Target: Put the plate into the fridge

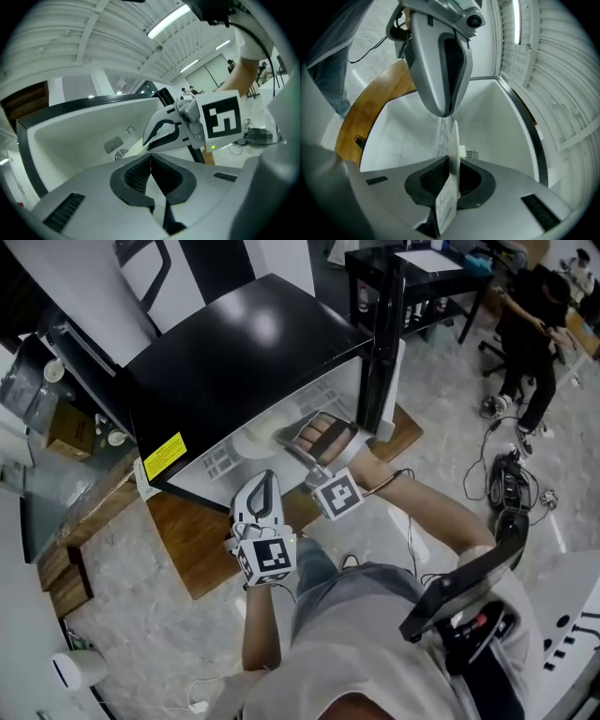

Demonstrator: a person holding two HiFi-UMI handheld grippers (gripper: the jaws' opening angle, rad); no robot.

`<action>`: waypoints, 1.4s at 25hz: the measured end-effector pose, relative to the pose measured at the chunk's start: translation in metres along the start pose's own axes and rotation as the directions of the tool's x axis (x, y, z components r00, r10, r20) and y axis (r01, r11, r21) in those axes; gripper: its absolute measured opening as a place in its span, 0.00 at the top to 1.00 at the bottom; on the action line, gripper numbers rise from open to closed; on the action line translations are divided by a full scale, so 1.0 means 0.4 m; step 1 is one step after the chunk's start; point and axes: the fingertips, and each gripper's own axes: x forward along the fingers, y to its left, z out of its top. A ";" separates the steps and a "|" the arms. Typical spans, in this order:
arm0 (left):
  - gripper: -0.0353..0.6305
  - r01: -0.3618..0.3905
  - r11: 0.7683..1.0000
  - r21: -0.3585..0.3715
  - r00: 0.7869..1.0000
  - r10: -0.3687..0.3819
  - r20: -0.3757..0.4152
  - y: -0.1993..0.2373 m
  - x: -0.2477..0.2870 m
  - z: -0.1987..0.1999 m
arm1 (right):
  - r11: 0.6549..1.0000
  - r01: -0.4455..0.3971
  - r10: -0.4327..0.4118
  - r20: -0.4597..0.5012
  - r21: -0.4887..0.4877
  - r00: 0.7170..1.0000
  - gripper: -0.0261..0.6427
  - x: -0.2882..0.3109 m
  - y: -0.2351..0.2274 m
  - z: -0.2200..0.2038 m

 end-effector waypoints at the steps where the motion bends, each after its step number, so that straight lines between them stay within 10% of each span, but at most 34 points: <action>1: 0.92 -0.005 1.000 0.005 1.000 0.005 -0.007 0.002 0.015 -0.003 | 1.000 -0.007 0.007 0.001 0.000 1.000 0.90 0.012 0.002 0.003; 10: 0.92 -0.004 0.998 -0.070 1.000 0.005 0.022 0.022 0.104 0.002 | 0.994 -0.109 0.109 0.042 -0.004 0.993 0.89 0.076 0.028 0.029; 18: 0.92 -0.030 0.997 -0.075 0.999 0.028 -0.019 0.036 0.142 -0.024 | 0.975 -0.223 0.224 0.115 -0.015 0.968 0.64 0.048 0.037 0.024; 22: 0.92 -0.060 0.995 -0.077 0.998 0.057 -0.036 0.060 0.143 -0.028 | 0.965 -0.210 0.197 0.097 0.155 0.976 0.65 0.003 0.015 0.005; 24: 0.92 -0.076 0.990 -0.115 0.997 0.073 -0.032 0.071 0.126 -0.028 | 0.890 -0.178 0.149 0.099 0.421 0.984 0.77 -0.014 -0.010 -0.008; 29: 0.92 -0.085 0.971 -0.223 0.996 0.079 -0.037 0.074 0.118 -0.054 | 0.448 -0.131 0.074 0.109 0.884 0.991 0.92 -0.008 -0.015 -0.030; 35: 0.92 -0.089 0.966 -0.244 0.996 0.081 -0.041 0.082 0.146 -0.060 | 0.281 -0.119 0.027 0.116 0.952 0.993 0.92 0.040 -0.005 -0.014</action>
